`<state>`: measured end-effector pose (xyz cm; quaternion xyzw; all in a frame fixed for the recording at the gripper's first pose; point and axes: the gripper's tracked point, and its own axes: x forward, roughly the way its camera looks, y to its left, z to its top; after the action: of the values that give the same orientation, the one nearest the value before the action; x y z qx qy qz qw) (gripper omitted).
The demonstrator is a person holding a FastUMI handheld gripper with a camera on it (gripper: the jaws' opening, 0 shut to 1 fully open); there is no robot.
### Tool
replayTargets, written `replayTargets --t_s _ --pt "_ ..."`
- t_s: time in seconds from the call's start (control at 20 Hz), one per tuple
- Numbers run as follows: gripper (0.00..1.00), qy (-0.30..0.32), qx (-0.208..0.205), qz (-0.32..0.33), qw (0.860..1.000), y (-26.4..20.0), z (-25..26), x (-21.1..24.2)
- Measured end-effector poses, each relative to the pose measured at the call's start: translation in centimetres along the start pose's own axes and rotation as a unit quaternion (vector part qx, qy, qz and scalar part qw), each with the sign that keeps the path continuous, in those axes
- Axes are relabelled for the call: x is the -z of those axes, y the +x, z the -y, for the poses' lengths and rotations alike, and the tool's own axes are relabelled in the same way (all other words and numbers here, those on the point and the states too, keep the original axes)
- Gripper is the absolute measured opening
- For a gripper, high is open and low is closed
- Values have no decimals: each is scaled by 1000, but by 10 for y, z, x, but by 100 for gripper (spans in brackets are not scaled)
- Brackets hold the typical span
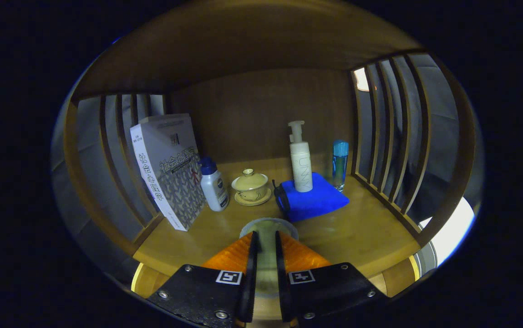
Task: Pull open the drawer, take out the items inside it, and place them on the countertop above the cabinet.
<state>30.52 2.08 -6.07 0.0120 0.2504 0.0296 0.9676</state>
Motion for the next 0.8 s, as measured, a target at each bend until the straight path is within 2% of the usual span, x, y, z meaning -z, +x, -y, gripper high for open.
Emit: replayTargets --t_s 0.2,0.4,0.65,0.8 --pt "23 -12 8 5 1000 17 0 3" --pt "30 -30 18 18 999 22 -1 4" --pt "94 -44 30 52 997 4 -1 -7" --pt "94 -52 29 79 995 -21 -5 -10"
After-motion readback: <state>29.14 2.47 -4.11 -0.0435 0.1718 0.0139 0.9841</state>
